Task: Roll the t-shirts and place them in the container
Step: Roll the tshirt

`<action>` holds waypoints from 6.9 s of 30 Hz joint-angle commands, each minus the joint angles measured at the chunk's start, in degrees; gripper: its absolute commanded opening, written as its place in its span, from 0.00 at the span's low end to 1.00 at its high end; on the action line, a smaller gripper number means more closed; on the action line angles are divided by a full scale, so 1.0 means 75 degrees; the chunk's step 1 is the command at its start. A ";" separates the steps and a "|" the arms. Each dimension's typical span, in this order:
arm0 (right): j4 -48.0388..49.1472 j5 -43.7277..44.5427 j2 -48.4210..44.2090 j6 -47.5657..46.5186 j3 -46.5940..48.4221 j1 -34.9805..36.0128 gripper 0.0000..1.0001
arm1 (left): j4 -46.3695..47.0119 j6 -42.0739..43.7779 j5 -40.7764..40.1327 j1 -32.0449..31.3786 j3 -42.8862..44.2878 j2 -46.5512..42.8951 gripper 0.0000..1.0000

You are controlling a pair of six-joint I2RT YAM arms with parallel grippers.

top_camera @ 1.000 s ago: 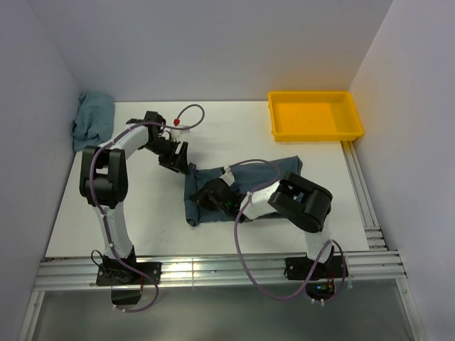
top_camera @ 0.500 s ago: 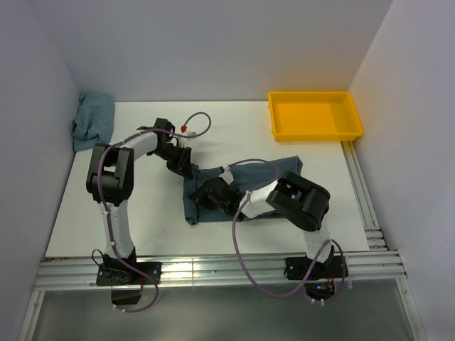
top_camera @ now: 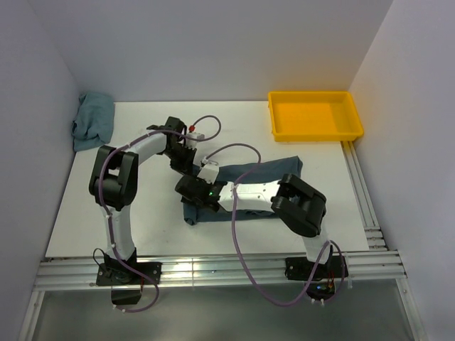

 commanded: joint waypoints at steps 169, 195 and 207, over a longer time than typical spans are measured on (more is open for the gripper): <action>-0.4611 0.2326 0.2607 -0.0142 0.3605 0.0694 0.36 | -0.1068 0.0047 -0.0086 -0.0264 0.1973 0.0145 0.55; 0.8280 -0.2935 0.0390 0.0795 -0.3826 -0.0959 0.29 | 0.0150 0.0786 0.3337 0.1061 -0.0054 -0.0278 0.77; 1.0226 -0.3428 0.1000 0.1639 -0.4459 -0.1029 0.29 | 0.1264 0.0001 0.2482 0.1026 -0.0335 0.0180 0.71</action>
